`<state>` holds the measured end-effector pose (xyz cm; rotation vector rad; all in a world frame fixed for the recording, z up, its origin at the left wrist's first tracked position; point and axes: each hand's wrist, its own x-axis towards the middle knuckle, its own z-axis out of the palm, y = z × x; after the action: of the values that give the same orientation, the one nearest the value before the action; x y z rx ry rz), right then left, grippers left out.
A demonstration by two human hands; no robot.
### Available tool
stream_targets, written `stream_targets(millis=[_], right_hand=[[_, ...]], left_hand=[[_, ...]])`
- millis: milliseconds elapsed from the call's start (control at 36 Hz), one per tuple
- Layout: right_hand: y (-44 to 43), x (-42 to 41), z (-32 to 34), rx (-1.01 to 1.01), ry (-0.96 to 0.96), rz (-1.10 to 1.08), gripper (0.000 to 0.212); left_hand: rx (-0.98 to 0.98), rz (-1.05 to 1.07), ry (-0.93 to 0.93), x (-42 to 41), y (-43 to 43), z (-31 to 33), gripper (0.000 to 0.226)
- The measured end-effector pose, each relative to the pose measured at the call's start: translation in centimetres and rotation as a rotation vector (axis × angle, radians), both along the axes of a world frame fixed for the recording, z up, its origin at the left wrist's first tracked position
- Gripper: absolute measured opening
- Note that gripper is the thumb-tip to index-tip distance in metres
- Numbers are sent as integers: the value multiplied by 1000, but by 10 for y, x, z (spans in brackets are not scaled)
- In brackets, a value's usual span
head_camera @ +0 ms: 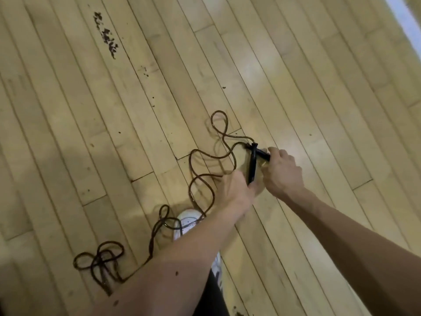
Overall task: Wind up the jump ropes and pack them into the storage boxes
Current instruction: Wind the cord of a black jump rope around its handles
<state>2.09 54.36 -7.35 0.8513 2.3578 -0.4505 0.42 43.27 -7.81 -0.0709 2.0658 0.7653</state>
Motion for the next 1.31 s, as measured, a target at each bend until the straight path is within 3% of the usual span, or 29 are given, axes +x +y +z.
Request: stream_targets(millis=[83, 250, 361, 472, 667, 778, 889, 1028, 1194, 1250, 1306], right_hand=[[-6, -1, -12, 10, -51, 42, 39], [-19, 8, -4, -414, -1, -372, 21], [-36, 0, 45, -652, 89, -512, 22], [-49, -21, 136, -836, 219, -517, 24], [-91, -49, 342, -1092, 402, -344, 27], [-148, -24, 470, -1216, 513, -192, 31], [-205, 21, 556, -1370, 600, -118, 38], [-266, 80, 623, -1534, 612, -63, 31], [-326, 142, 655, -1473, 501, 4, 19], [-336, 156, 660, -1476, 449, 41, 20], [-341, 165, 668, -1525, 390, 58, 22]], left_hand=[[14, 8, 57, 3, 3, -19, 24], [156, 62, -92, -4, -19, -6, 7], [287, 100, -209, -24, -49, 40, 16], [379, 101, -145, -53, -80, 129, 17], [440, -63, 166, -80, -147, 359, 18], [447, -109, 371, -49, -206, 497, 21], [451, -107, 522, 4, -258, 586, 27], [359, -90, 667, 74, -325, 647, 28], [-60, -204, 1138, 150, -385, 683, 40], [-22, -108, 1400, 167, -402, 684, 46], [51, 1, 1506, 176, -415, 679, 56]])
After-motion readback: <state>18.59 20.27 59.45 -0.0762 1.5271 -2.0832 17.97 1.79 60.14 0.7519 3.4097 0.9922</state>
